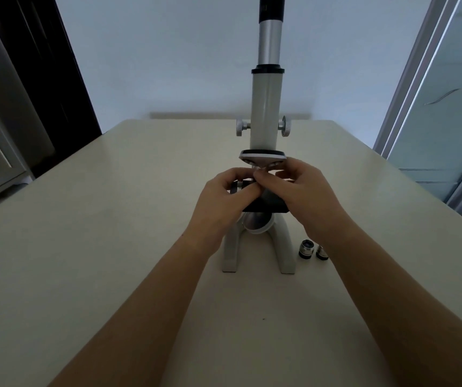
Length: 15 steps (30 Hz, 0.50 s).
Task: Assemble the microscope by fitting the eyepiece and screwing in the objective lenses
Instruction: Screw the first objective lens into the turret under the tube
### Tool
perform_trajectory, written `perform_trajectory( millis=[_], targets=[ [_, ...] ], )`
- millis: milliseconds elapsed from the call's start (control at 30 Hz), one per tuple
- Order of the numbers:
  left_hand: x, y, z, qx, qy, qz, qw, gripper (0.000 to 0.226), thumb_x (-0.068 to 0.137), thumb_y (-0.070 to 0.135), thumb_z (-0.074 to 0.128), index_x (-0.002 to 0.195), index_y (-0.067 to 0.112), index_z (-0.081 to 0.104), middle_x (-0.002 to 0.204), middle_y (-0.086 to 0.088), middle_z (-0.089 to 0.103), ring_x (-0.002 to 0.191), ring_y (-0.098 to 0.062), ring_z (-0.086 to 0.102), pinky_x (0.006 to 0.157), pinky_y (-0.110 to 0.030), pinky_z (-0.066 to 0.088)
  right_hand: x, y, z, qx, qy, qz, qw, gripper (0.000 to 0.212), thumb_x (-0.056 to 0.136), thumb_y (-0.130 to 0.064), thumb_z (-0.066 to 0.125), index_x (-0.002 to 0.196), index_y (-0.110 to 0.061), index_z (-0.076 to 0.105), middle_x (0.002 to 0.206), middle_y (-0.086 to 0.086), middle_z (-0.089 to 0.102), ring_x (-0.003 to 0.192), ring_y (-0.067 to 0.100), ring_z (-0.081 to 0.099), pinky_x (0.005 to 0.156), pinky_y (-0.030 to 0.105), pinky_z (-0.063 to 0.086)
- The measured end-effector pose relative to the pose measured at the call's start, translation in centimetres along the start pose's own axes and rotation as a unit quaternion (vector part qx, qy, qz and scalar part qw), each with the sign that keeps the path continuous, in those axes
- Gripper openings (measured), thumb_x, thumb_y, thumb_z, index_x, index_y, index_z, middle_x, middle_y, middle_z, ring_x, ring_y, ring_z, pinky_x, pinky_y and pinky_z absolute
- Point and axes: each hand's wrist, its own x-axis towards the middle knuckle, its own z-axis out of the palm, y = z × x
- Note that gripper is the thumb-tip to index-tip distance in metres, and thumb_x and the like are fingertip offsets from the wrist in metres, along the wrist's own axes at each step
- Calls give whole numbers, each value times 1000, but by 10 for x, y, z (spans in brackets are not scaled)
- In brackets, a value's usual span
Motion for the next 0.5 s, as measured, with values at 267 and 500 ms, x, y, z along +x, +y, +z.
perform_trajectory(
  millis=[267, 500],
  targets=[
    [0, 0, 0, 2, 3, 7, 1000, 16, 87, 29, 66, 101, 28, 75, 101, 2, 76, 100, -13, 70, 87, -25, 55, -1, 0, -2, 12, -5, -7, 1000, 25, 86, -35, 70, 109, -27, 76, 115, 3, 72, 112, 23, 66, 100, 50, 52],
    [-1, 0, 0, 0, -1, 10, 1000, 18, 80, 33, 66, 97, 34, 73, 98, 4, 76, 97, -11, 70, 76, -17, 53, 1, 1, 0, 9, -7, 6, 1000, 34, 83, -38, 76, 111, -20, 71, 108, 7, 74, 108, 28, 68, 94, 50, 56]
  ],
)
